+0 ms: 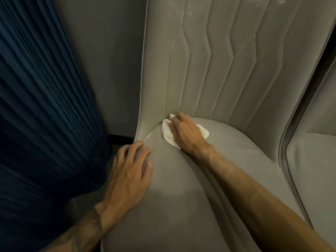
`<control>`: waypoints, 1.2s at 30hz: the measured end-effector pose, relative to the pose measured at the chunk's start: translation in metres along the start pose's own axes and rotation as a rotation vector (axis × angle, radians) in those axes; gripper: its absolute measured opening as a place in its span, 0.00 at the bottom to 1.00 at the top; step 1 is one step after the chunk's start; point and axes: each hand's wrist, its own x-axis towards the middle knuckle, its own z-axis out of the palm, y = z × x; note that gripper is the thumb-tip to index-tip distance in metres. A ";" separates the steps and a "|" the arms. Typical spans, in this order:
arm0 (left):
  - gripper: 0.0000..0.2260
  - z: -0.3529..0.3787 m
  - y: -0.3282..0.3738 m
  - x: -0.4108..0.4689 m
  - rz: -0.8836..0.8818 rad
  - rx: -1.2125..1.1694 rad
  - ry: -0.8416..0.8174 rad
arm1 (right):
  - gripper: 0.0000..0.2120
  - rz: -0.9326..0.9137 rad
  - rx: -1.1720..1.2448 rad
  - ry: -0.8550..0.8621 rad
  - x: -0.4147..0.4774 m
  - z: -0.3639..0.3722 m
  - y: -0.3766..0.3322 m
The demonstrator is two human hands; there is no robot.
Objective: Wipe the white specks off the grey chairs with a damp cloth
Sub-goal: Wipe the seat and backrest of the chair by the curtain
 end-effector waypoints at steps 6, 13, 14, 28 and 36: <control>0.20 0.002 0.001 0.002 -0.003 0.000 0.012 | 0.13 -0.037 0.086 0.032 -0.011 0.016 -0.044; 0.21 -0.002 0.003 -0.001 -0.014 -0.067 0.027 | 0.18 0.084 0.014 -0.028 0.003 -0.001 -0.011; 0.20 -0.002 0.003 -0.001 -0.022 -0.082 0.040 | 0.18 0.086 0.013 -0.023 0.001 0.002 -0.021; 0.10 -0.008 0.009 -0.005 -0.090 -0.161 0.212 | 0.16 -0.093 0.135 -0.085 -0.044 0.013 -0.079; 0.09 -0.015 0.012 -0.009 -0.113 -0.149 0.174 | 0.18 0.072 0.143 -0.048 -0.030 0.006 -0.073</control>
